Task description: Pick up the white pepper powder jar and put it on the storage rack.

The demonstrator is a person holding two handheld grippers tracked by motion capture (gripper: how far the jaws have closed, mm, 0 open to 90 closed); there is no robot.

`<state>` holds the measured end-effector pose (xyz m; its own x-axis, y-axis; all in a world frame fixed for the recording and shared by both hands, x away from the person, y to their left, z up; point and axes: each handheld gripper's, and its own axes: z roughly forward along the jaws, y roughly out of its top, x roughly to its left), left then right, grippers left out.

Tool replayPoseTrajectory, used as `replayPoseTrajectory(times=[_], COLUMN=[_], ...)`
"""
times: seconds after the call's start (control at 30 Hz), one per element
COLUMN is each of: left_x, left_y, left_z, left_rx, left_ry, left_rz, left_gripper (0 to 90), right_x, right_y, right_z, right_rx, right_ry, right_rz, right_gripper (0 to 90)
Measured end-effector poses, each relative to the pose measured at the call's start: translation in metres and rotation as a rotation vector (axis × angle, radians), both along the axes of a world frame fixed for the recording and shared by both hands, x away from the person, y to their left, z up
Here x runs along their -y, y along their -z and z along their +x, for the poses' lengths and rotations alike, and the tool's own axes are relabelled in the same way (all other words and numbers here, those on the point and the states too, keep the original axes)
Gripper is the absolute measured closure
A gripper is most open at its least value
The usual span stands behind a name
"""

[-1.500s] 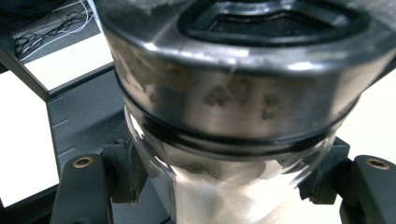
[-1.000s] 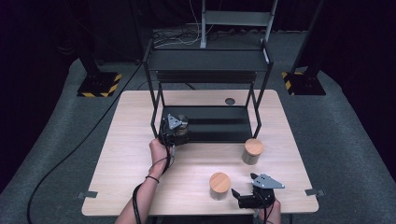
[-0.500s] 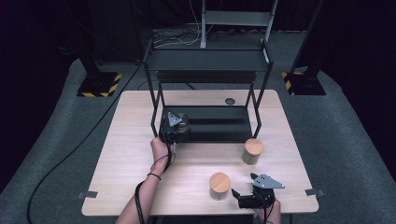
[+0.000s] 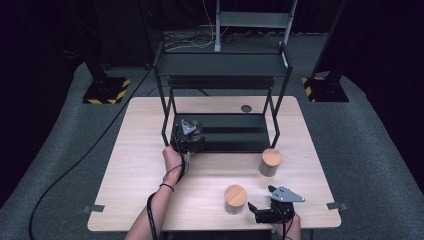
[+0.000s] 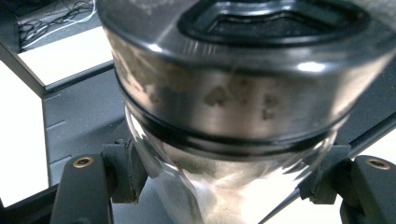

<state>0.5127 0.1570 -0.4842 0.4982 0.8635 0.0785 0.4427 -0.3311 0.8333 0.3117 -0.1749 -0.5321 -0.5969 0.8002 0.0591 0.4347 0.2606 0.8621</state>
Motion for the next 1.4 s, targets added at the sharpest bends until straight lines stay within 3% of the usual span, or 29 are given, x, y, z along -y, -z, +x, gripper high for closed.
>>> replayPoseTrajectory(times=[0.7, 1.07, 1.4], left_x=[0.006, -0.001, 0.001], left_y=[0.012, 0.020, 0.022], left_z=[0.010, 0.010, 0.009], left_rx=[-0.012, 0.009, 0.022], left_ry=[-0.005, 0.002, -0.011], left_rz=[0.012, -0.049, -0.053], left_gripper=[30.1, 30.0, 30.0], right_x=[0.000, 0.000, 0.000], right_y=[0.000, 0.000, 0.000], right_z=[0.000, 0.000, 0.000], right_rx=[-0.001, -0.002, -0.002], right_ry=[-0.002, -0.001, -0.002], right_rz=[0.001, -0.002, -0.003], right_gripper=[0.0, 0.0, 0.0])
